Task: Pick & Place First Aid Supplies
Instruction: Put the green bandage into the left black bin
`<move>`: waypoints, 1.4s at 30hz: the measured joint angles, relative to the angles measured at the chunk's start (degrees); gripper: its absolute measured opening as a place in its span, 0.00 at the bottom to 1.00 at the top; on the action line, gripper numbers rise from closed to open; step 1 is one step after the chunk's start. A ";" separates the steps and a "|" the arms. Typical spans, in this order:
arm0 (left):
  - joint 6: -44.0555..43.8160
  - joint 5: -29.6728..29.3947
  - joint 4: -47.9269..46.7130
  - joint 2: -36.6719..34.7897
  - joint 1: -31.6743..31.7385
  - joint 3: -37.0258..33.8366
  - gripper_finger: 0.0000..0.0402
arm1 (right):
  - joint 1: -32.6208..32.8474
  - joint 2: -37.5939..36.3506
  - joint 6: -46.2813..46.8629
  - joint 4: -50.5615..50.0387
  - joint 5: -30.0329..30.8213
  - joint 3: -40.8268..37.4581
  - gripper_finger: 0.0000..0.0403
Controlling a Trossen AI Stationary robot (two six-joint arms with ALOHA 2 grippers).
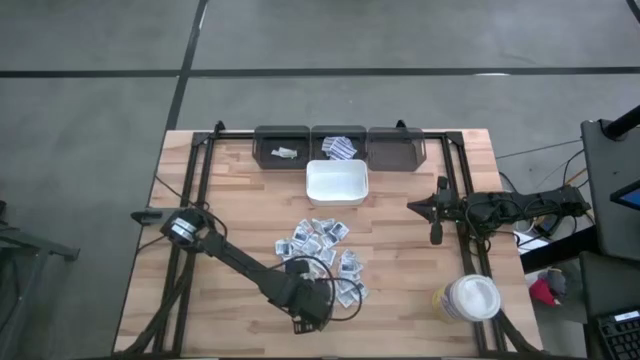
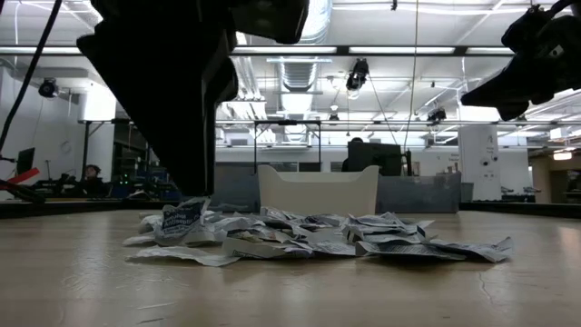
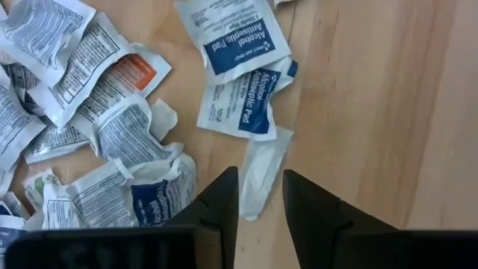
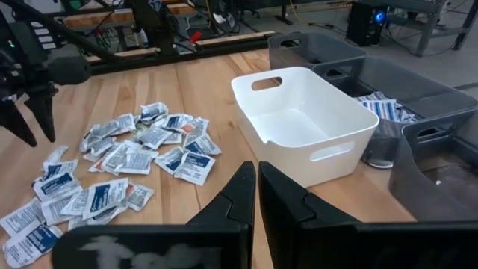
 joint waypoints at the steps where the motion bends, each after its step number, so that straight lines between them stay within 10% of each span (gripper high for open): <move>1: -0.02 0.00 -0.03 0.00 0.09 -0.24 0.23 | -0.01 0.00 0.06 -0.27 0.00 -0.02 0.04; 42: -1.57 6.74 12.80 -0.42 1.59 -11.07 0.13 | -0.01 0.00 0.14 -3.47 -0.01 0.01 0.04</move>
